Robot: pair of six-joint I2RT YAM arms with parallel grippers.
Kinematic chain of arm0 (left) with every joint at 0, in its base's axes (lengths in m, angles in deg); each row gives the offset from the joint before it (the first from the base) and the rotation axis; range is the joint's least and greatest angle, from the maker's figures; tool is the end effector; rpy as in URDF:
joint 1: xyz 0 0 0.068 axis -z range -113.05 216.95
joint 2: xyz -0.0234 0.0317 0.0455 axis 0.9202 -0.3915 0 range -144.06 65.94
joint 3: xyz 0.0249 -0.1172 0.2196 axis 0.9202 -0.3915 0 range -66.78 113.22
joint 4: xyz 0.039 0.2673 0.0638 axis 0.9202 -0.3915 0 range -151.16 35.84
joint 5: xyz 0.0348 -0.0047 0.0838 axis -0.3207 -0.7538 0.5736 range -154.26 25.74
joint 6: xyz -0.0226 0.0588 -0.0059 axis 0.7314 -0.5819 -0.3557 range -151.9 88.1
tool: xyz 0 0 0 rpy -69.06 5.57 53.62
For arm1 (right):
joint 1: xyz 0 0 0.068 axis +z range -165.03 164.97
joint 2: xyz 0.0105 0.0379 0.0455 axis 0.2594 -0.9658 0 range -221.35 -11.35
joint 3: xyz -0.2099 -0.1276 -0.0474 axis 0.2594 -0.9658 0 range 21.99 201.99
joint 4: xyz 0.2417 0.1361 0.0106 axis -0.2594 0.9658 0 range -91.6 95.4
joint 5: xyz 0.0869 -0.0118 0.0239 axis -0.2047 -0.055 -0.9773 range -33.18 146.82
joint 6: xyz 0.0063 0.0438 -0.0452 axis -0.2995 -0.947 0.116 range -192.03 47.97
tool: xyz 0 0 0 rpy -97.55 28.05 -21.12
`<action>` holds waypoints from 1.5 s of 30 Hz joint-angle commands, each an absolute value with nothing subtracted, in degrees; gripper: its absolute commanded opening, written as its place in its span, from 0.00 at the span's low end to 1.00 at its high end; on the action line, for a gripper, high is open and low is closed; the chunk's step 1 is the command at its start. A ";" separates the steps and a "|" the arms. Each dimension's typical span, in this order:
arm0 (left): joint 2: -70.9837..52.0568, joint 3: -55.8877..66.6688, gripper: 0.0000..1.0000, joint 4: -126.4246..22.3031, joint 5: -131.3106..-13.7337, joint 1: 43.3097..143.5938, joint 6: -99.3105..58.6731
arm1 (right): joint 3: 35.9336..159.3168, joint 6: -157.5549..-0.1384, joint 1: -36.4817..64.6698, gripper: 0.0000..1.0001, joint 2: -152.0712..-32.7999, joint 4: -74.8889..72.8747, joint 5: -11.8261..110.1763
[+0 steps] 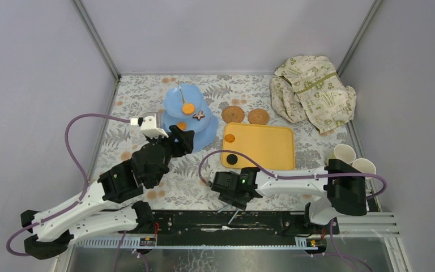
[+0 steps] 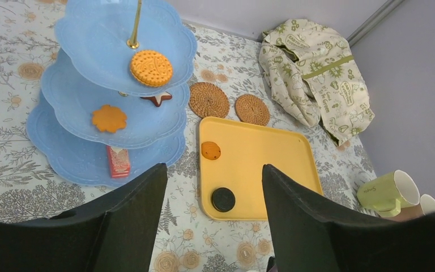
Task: Serve the afternoon tea
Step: Move the clamp to the center of the board.
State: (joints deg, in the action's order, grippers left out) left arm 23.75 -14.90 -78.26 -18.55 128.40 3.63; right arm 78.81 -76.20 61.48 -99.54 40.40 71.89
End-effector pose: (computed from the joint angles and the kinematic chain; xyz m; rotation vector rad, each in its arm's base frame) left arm 0.1236 -0.1543 0.3514 -0.1589 1.7659 -0.5079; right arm 0.0828 0.2907 0.1529 -1.5812 2.2529 -0.0172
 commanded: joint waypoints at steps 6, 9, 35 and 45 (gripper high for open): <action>25.55 -13.35 0.71 -77.28 -14.24 128.13 2.32 | 82.10 -70.68 61.97 0.64 -104.81 35.71 65.73; 25.68 -13.00 0.71 -77.28 -13.78 128.10 1.91 | 82.06 -69.71 62.00 0.63 -105.65 34.96 65.56; 25.34 -13.04 0.74 -76.67 -11.14 127.86 0.56 | 77.51 -65.91 56.34 0.27 -109.16 26.12 59.21; 27.10 -11.95 0.78 -77.01 -3.92 127.77 -0.08 | 81.88 -69.78 54.20 0.22 -111.60 26.83 59.28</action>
